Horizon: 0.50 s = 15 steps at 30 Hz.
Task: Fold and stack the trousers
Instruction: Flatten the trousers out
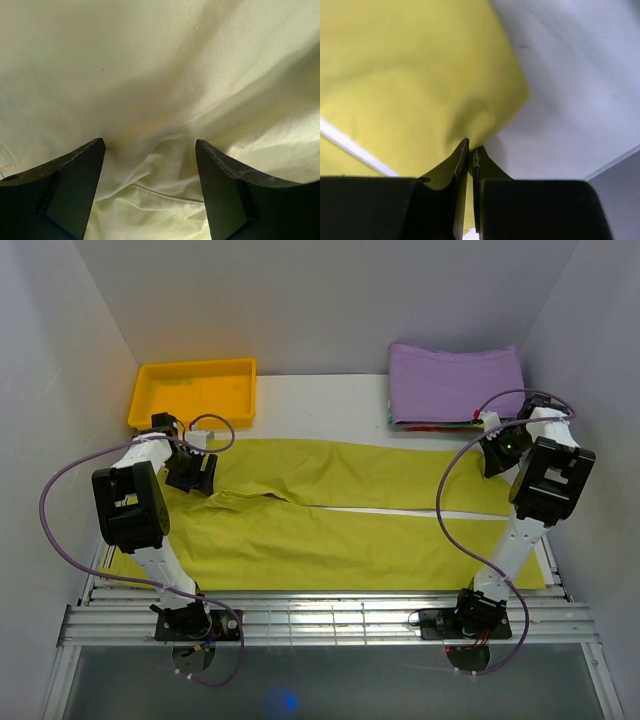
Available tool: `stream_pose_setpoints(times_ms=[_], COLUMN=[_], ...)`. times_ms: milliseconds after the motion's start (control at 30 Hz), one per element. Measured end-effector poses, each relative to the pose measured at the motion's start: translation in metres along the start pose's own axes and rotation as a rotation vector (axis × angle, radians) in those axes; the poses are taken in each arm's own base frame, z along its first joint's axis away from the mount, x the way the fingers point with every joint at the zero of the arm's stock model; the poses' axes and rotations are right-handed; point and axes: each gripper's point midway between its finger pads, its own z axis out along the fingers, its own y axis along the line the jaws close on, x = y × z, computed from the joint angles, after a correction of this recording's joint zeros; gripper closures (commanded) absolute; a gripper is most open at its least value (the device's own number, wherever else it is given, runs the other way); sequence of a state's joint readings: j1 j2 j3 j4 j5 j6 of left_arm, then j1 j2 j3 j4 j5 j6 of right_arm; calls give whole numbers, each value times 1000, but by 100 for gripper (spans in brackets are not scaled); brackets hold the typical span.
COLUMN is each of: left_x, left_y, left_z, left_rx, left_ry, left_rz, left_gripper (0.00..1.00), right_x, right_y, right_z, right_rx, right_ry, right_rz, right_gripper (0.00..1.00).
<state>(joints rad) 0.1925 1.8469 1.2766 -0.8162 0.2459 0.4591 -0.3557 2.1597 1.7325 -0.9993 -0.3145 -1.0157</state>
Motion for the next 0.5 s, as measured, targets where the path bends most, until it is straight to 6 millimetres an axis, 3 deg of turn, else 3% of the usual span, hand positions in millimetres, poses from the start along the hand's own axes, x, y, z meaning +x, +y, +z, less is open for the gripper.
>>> stream_pose_setpoints(times_ms=[167, 267, 300, 433, 500], left_x=[0, 0, 0, 0, -1], left_y=[0, 0, 0, 1, 1], left_z=[0, 0, 0, 0, 0], left_rx=[-2, -3, -4, -5, -5], left_ry=[0, 0, 0, -1, -3], left_rz=[-1, -4, -5, -7, -7], left_gripper=[16, 16, 16, 16, 16], right_x=[-2, 1, 5, 32, 27], right_y=[64, 104, 118, 157, 166], right_z=[-23, -15, -6, 24, 20], right_rx=[-4, -9, -22, -103, -97], right_ry=[-1, 22, 40, 132, 122], right_rz=[-119, -219, -252, -299, -320], right_gripper=[92, 92, 87, 44, 32])
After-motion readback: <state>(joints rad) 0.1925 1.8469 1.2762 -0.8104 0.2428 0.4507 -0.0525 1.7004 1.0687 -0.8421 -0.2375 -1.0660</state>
